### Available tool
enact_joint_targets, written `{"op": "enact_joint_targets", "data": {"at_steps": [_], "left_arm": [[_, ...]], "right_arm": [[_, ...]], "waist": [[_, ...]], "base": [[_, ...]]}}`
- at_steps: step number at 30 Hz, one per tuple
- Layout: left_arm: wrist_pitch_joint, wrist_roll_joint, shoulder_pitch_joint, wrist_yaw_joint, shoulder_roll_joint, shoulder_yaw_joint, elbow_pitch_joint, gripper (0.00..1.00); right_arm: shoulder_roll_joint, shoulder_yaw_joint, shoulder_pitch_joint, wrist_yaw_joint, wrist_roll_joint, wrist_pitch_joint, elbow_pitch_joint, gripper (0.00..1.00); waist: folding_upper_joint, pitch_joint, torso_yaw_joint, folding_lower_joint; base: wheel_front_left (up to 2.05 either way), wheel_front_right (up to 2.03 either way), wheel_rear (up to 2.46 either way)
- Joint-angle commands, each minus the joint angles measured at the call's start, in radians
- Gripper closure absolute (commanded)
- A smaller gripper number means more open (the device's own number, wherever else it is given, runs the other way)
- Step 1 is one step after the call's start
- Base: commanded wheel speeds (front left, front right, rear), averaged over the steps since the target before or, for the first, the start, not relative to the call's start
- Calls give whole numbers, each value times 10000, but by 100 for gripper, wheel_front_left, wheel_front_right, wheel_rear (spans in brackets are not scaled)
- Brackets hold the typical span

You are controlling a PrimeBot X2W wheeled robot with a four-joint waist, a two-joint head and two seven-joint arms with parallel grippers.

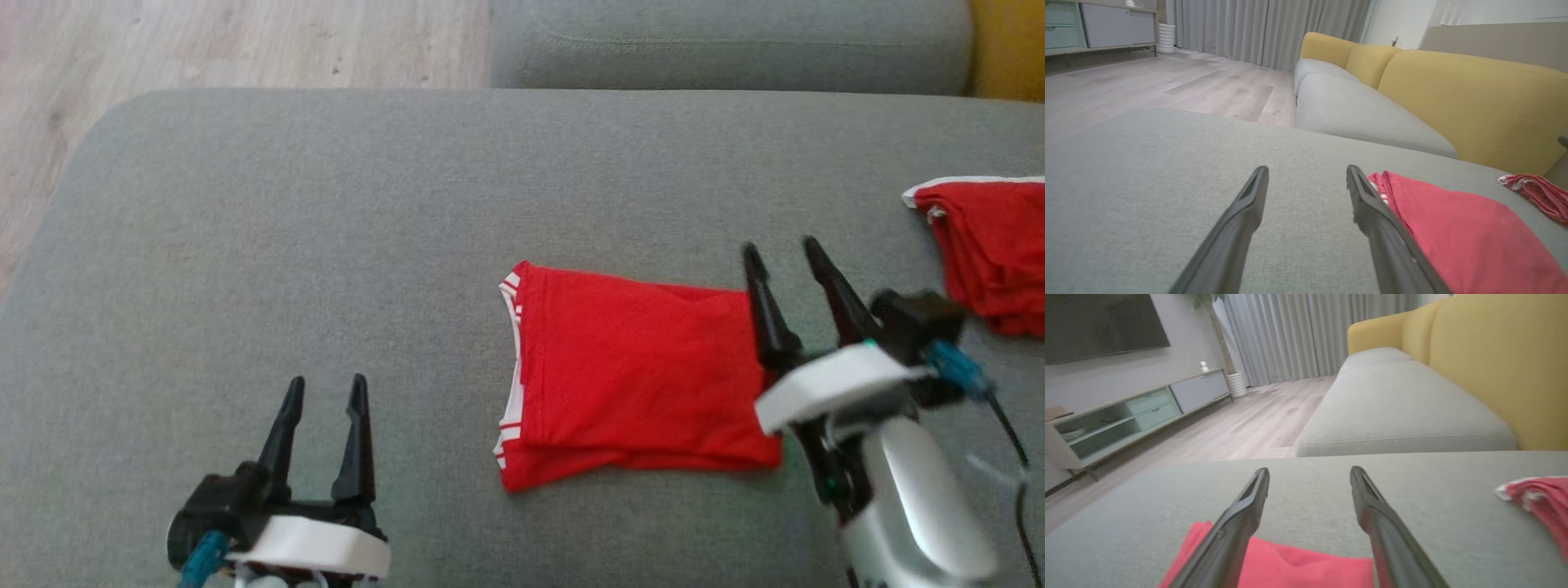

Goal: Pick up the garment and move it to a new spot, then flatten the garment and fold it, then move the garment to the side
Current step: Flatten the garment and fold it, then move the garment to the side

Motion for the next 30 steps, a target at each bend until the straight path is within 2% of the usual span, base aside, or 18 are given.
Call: {"op": "enact_joint_targets", "data": {"at_steps": [1, 9, 14, 20, 30], "left_arm": [[-3, 87, -485, -35, -30, 265, -233, 0], [-3, -74, -170, 6, -180, 202, 169, 0], [-28, -190, 216, 133, -147, 321, 310, 0], [-63, -263, 481, 247, -65, 515, 420, 0], [-97, -263, 508, 198, -41, 559, 517, 0]], "right_arm": [[99, 55, 41, 37, -151, -135, -467, 0], [99, -773, 1927, 37, -977, -521, -1623, 0], [99, -698, 2735, 37, -763, -557, -1883, 0], [99, -557, 2994, 37, -666, -669, -1698, 0], [99, -610, 2877, 37, -715, -762, -1272, 0]], "waist": [[0, -84, -91, 0], [0, -705, -636, 0], [0, -867, -846, 0], [0, -931, -898, 0], [0, -943, -740, 0]], "base": [[0, 0, 0], [0, 0, 0], [0, 0, 0], [0, 0, 0], [0, 0, 0]]}}
